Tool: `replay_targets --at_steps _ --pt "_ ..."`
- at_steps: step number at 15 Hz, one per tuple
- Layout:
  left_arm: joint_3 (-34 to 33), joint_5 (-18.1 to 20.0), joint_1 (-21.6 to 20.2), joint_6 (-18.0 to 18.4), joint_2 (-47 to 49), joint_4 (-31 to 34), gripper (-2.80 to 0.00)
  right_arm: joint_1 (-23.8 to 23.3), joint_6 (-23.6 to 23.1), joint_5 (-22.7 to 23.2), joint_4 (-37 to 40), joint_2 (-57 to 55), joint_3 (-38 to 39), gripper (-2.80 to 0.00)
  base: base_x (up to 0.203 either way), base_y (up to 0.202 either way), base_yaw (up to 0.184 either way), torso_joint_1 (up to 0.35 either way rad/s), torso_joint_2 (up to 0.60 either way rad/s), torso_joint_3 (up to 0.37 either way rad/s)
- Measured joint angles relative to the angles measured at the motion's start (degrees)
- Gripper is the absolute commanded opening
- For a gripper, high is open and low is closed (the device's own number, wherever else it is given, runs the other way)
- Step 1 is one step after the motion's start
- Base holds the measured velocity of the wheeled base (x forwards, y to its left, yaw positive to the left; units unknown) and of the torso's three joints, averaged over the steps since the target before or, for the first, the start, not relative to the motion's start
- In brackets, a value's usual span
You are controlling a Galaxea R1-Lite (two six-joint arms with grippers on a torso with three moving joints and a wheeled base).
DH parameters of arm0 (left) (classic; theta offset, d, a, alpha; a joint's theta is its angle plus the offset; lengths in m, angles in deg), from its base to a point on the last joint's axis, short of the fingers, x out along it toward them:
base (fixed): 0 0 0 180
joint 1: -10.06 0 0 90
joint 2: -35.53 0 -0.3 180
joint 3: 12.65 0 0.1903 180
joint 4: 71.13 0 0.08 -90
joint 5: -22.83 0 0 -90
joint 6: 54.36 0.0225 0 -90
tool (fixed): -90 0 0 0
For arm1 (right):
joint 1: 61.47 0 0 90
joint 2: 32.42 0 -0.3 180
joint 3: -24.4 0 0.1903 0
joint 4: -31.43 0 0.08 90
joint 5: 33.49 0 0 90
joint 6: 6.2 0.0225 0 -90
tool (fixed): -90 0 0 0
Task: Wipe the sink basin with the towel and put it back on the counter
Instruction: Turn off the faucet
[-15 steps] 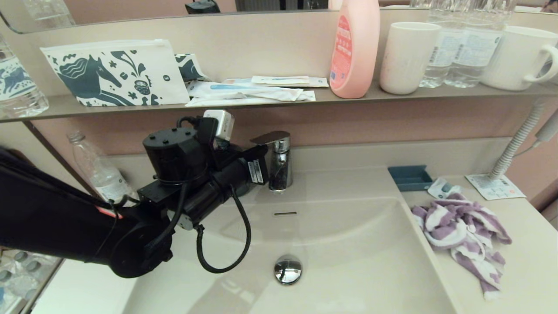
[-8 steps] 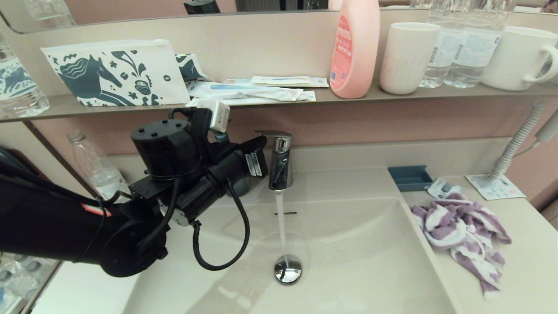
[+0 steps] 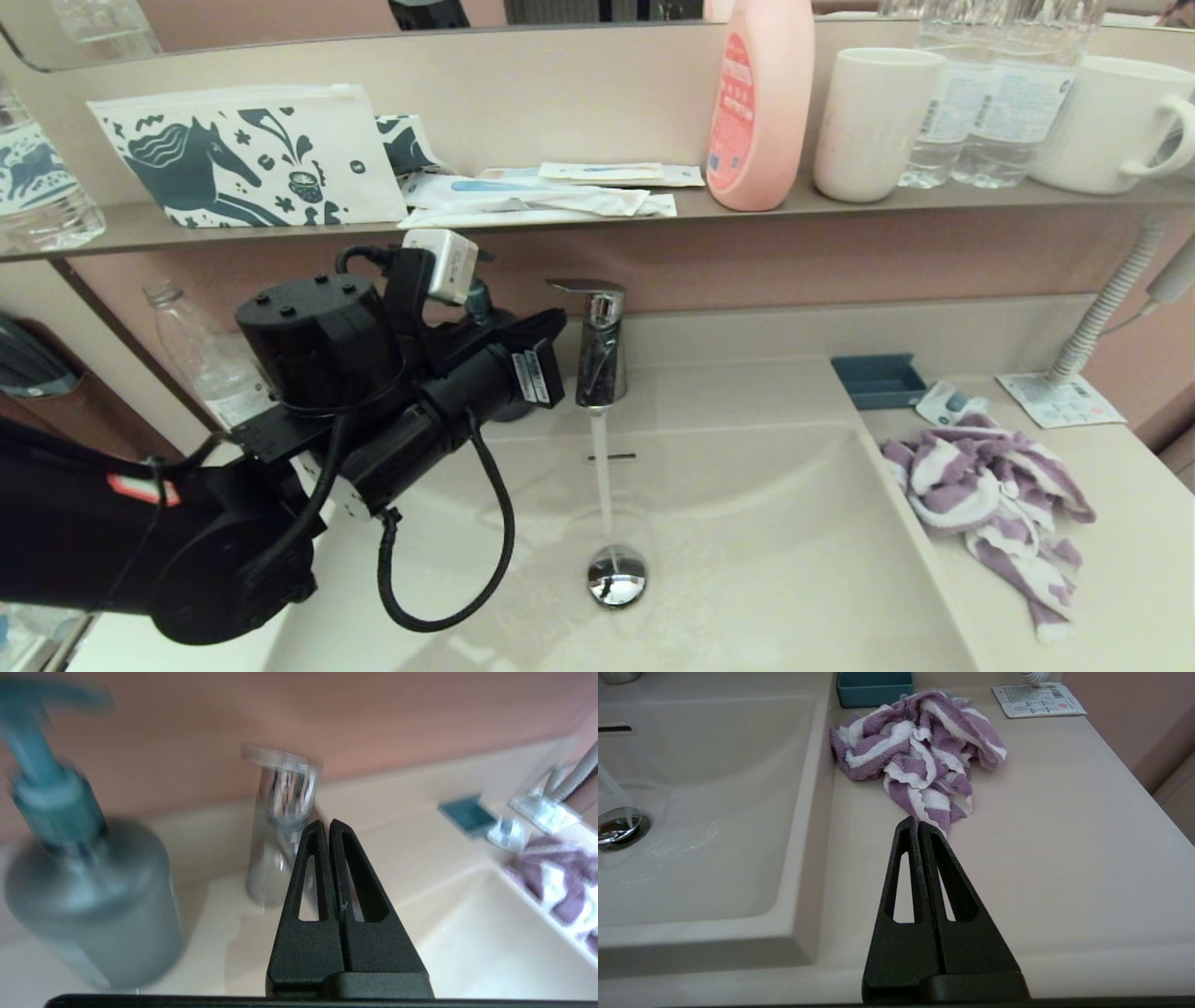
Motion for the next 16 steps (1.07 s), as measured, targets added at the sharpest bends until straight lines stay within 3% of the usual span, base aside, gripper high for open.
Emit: replay_targets --at_steps 8,16 --pt "7.6 2.9 -0.7 1.7 2.0 3.3 -2.8 0.0 0.0 0.0 0.0 0.0 0.0 -2.8 0.0 0.0 0.0 0.0 0.0 0.0" --pt "14.0 3.3 -2.4 3.9 5.2 8.7 -2.8 0.0 0.0 0.0 0.0 0.0 0.0 -2.8 0.0 0.0 0.0 0.0 0.0 0.0"
